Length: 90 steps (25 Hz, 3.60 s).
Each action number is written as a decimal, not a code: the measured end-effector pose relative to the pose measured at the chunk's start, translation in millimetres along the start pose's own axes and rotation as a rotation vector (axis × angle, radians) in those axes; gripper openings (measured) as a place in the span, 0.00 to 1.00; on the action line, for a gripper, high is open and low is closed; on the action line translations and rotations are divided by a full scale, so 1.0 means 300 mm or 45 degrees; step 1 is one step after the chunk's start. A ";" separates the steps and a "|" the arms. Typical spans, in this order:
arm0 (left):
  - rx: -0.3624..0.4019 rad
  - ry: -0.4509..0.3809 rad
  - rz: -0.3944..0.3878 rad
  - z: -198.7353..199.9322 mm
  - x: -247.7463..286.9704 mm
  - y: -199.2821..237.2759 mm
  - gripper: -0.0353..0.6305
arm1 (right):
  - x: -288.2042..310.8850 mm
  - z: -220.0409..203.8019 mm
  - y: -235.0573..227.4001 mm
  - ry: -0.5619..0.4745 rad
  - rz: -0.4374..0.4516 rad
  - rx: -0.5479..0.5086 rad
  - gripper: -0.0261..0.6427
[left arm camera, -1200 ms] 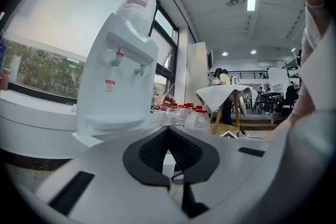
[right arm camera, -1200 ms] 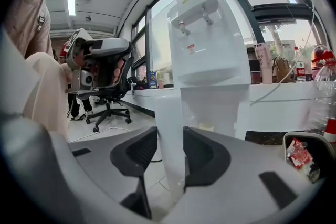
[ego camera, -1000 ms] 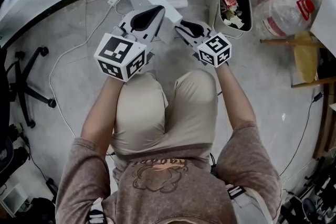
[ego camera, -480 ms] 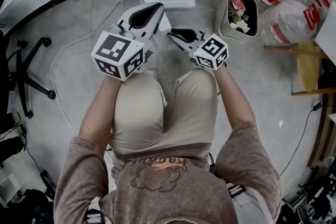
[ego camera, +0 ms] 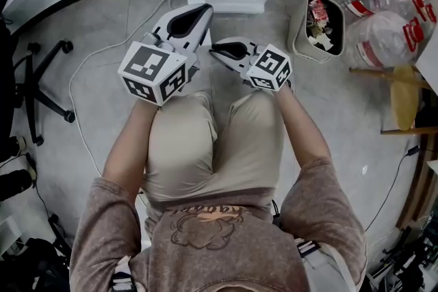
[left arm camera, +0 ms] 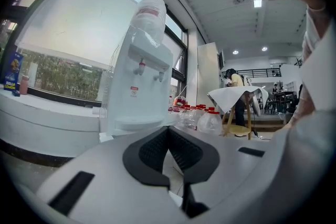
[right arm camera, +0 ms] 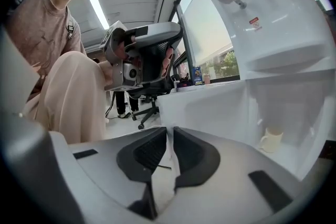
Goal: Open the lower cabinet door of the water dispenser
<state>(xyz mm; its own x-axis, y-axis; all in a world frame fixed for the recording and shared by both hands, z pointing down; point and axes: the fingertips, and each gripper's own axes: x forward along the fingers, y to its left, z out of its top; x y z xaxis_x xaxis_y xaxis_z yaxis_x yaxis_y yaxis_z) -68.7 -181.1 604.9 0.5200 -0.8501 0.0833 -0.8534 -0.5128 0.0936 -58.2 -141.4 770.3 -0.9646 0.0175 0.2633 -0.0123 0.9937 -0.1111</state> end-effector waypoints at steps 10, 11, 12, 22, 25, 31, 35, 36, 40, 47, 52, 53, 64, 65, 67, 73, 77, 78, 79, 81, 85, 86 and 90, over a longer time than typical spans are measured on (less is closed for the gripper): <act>-0.015 -0.013 0.021 -0.007 -0.011 0.037 0.07 | 0.098 0.021 0.042 -0.037 0.082 0.034 0.10; -0.019 -0.017 0.026 -0.006 -0.011 0.045 0.07 | 0.099 0.021 0.044 -0.035 0.085 0.033 0.10; -0.025 -0.025 0.033 -0.002 -0.012 0.054 0.07 | 0.098 0.021 0.046 -0.033 0.088 0.032 0.09; -0.030 -0.050 0.049 0.067 0.032 0.090 0.07 | 0.004 0.112 0.032 -0.064 0.069 0.080 0.05; -0.037 -0.057 0.031 0.141 0.054 0.091 0.07 | -0.070 0.214 -0.016 -0.096 -0.026 0.118 0.05; -0.039 -0.018 -0.004 0.418 0.003 0.077 0.07 | -0.283 0.564 -0.066 -0.178 -0.288 0.196 0.05; -0.043 0.014 0.008 0.669 -0.050 0.079 0.07 | -0.418 0.889 -0.054 -0.244 -0.420 0.188 0.05; -0.042 0.020 0.006 0.737 -0.059 0.073 0.07 | -0.447 0.971 -0.046 -0.255 -0.443 0.188 0.05; -0.043 0.041 -0.024 1.012 -0.106 0.032 0.07 | -0.519 1.293 0.017 -0.272 -0.484 0.189 0.05; -0.062 0.070 -0.120 1.403 -0.174 -0.086 0.07 | -0.622 1.763 0.122 -0.298 -0.557 0.182 0.05; -0.126 0.085 -0.165 1.541 -0.217 -0.126 0.07 | -0.651 1.947 0.188 -0.325 -0.591 0.174 0.05; -0.124 0.086 -0.165 1.555 -0.227 -0.124 0.07 | -0.649 1.970 0.196 -0.331 -0.601 0.171 0.05; -0.096 0.067 -0.161 1.652 -0.286 -0.115 0.07 | -0.730 2.059 0.264 -0.347 -0.820 0.188 0.05; -0.093 0.064 -0.168 1.659 -0.284 -0.123 0.07 | -0.743 2.056 0.268 -0.349 -0.843 0.196 0.05; -0.077 0.063 -0.186 1.674 -0.276 -0.139 0.07 | -0.772 2.053 0.268 -0.357 -0.886 0.209 0.05; -0.005 0.082 -0.231 1.705 -0.250 -0.194 0.07 | -0.870 2.061 0.267 -0.381 -0.957 0.217 0.05; 0.009 0.092 -0.219 1.698 -0.240 -0.220 0.07 | -0.945 2.047 0.271 -0.385 -1.019 0.205 0.05; 0.005 0.093 -0.217 1.694 -0.235 -0.222 0.07 | -0.961 2.041 0.265 -0.375 -1.051 0.200 0.05; 0.004 0.093 -0.217 1.689 -0.229 -0.225 0.07 | -0.975 2.035 0.259 -0.365 -1.078 0.192 0.05; 0.013 0.093 -0.216 1.670 -0.211 -0.233 0.07 | -0.997 2.014 0.243 -0.354 -1.113 0.181 0.05; 0.038 0.085 -0.207 1.632 -0.175 -0.240 0.07 | -1.016 1.982 0.202 -0.369 -1.145 0.199 0.05; 0.039 0.081 -0.203 1.624 -0.169 -0.244 0.07 | -1.022 1.977 0.198 -0.375 -1.148 0.202 0.05; 0.016 0.069 -0.173 1.598 -0.141 -0.247 0.07 | -1.051 1.943 0.178 -0.360 -1.156 0.193 0.05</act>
<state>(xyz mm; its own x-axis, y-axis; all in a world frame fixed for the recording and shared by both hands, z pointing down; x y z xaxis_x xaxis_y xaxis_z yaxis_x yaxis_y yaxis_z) -45.1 -164.4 118.8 0.6319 -0.7651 0.1240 -0.7750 -0.6246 0.0955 91.5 -158.4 122.9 -0.5978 -0.7985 0.0713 -0.8005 0.5898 -0.1068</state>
